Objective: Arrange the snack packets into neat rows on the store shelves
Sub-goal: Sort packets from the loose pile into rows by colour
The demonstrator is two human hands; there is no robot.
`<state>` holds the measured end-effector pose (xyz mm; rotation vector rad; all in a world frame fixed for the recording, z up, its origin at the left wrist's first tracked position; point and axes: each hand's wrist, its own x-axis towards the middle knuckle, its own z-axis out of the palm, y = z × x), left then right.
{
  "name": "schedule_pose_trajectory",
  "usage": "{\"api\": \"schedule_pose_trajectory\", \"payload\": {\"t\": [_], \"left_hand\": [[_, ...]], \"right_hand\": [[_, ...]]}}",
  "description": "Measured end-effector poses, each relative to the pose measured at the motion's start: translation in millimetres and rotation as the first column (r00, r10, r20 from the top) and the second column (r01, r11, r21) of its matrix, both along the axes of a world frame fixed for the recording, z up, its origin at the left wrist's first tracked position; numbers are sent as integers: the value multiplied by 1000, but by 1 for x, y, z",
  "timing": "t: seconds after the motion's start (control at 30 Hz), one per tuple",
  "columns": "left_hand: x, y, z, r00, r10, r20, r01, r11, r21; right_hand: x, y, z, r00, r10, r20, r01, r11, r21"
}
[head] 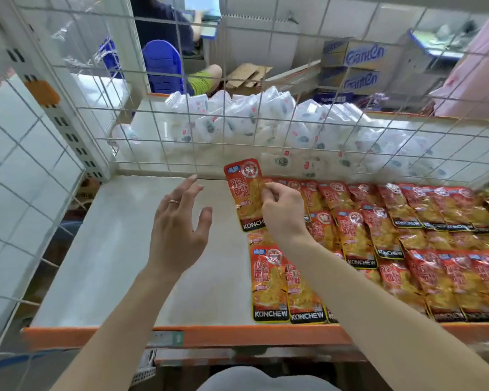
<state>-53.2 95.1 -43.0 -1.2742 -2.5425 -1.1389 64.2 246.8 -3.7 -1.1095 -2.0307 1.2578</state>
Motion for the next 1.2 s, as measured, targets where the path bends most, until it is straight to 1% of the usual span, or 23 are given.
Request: {"api": "schedule_pose_trajectory", "payload": {"t": [0.17, 0.3, 0.5, 0.6, 0.73, 0.8, 0.9, 0.97, 1.07, 1.2], "left_hand": [[33, 40, 5, 992, -115, -61, 111, 992, -55], [56, 69, 9, 986, -151, -72, 144, 985, -95], [84, 103, 10, 981, -176, -78, 167, 979, -114], [92, 116, 6, 981, -176, -82, 161, 973, -165], [97, 127, -1, 983, -162, -85, 139, 963, -232], [98, 131, -5, 980, -172, -99, 135, 943, -305], [99, 135, -9, 981, -172, -88, 117, 893, -435], [97, 136, -13, 985, -158, -65, 109, 872, -477], [96, 134, -17, 987, -151, -59, 100, 851, -515], [97, 130, -27, 985, -158, -75, 97, 852, -514]], "right_hand": [[51, 27, 3, 993, -121, 13, 122, 992, -29], [80, 52, 4, 980, -200, 21, 201, 978, -57], [105, 90, -2, 965, -254, 61, 257, 966, -38], [109, 104, -5, 962, -256, 94, 259, 965, -28], [108, 116, -7, 971, -187, 150, 192, 981, -16], [108, 120, -7, 972, -154, 178, 156, 988, 4], [105, 121, -4, 976, -86, 198, 76, 996, 56], [103, 121, -5, 973, -41, 229, 13, 992, 122], [103, 123, -14, 935, 6, 354, -122, 944, 307], [116, 125, -25, 869, 34, 493, -290, 843, 454]]}}
